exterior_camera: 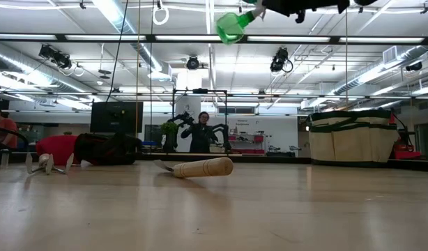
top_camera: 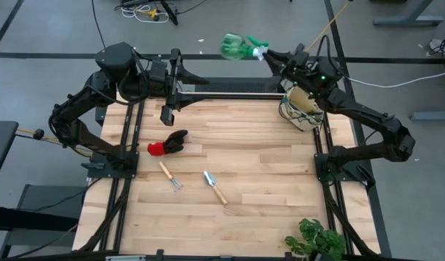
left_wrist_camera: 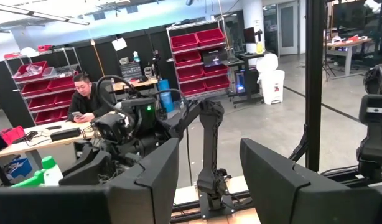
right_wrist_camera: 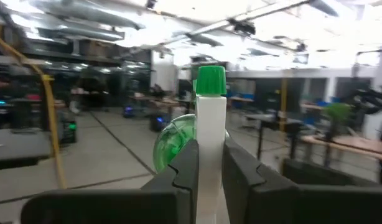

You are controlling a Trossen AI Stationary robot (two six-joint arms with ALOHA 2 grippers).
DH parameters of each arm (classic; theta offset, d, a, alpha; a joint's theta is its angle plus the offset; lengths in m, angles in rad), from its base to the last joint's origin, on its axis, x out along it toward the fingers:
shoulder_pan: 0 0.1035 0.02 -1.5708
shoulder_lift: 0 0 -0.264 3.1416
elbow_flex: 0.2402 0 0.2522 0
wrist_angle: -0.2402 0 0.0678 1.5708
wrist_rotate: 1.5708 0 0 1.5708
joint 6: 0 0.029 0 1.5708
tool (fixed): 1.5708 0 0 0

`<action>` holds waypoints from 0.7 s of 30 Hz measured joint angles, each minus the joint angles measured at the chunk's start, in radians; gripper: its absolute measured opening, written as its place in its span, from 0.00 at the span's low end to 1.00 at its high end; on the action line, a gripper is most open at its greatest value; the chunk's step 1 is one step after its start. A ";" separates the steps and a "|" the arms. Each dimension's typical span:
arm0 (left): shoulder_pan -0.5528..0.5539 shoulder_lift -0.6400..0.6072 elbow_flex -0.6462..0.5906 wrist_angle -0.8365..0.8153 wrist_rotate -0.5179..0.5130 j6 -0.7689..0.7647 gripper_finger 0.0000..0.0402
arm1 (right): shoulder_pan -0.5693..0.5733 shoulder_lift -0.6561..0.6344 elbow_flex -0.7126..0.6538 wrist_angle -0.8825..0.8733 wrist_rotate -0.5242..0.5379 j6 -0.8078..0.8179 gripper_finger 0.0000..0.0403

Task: Pick & Place Garden tools in Gardening bag
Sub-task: Put the green spray bottle into the gardening bag

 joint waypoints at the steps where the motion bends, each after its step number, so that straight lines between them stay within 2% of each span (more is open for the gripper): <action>1: 0.000 0.000 0.000 0.000 0.000 0.000 0.44 | 0.000 -0.010 0.000 -0.022 0.015 -0.003 0.12; 11: 0.000 0.001 0.000 0.000 0.000 0.000 0.44 | 0.000 -0.127 0.000 -0.312 0.171 -0.024 0.12; 21: 0.000 0.001 0.000 0.000 0.000 0.000 0.44 | 0.000 -0.214 0.000 -0.561 0.262 0.036 0.12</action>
